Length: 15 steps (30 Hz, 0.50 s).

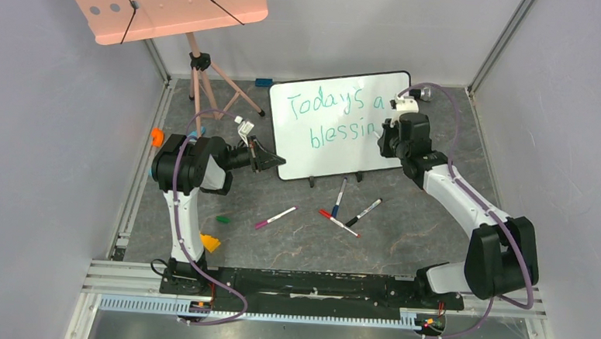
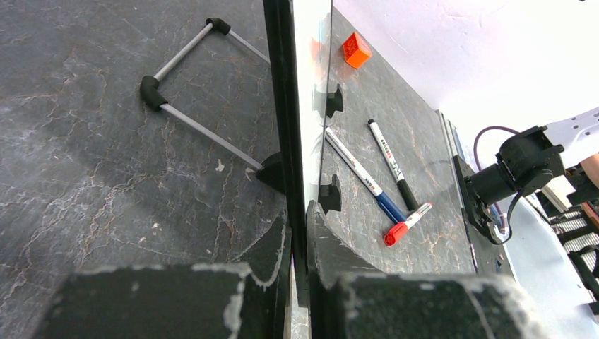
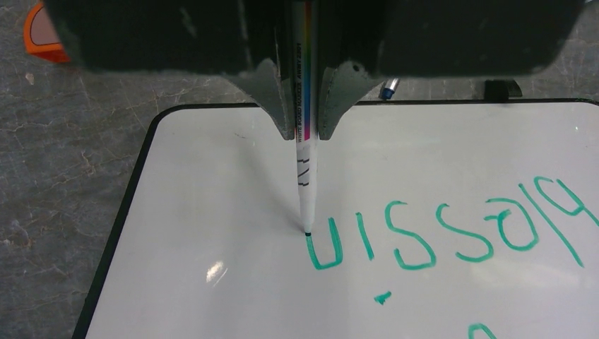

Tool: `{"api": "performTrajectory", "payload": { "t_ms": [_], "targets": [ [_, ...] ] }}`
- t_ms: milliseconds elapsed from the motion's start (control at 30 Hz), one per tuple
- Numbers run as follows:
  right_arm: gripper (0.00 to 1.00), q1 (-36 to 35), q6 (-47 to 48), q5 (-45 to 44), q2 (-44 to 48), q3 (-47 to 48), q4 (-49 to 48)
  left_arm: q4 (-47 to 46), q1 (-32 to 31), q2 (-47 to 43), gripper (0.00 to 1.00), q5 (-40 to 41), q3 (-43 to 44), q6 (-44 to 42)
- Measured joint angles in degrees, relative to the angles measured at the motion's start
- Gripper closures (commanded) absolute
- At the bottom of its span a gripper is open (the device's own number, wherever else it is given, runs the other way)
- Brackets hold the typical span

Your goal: Write a sentence on the whiteboard

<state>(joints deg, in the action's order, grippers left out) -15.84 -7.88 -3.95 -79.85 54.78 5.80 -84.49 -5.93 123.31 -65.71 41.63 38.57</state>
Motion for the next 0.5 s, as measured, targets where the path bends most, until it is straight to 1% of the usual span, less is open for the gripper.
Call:
{"api": "performTrajectory", "payload": {
  "t_ms": [167, 500],
  "targets": [
    [1.00, 0.00, -0.02, 0.15, 0.90, -2.19, 0.02, -0.02, 0.00, 0.00, 0.98, 0.00, 0.00, 0.02],
    [1.00, 0.22, 0.00, 0.52, 2.80, -2.21, 1.09, -0.04, 0.00, 0.00, 0.98, -0.02, 0.00, 0.00]
  ]
}}
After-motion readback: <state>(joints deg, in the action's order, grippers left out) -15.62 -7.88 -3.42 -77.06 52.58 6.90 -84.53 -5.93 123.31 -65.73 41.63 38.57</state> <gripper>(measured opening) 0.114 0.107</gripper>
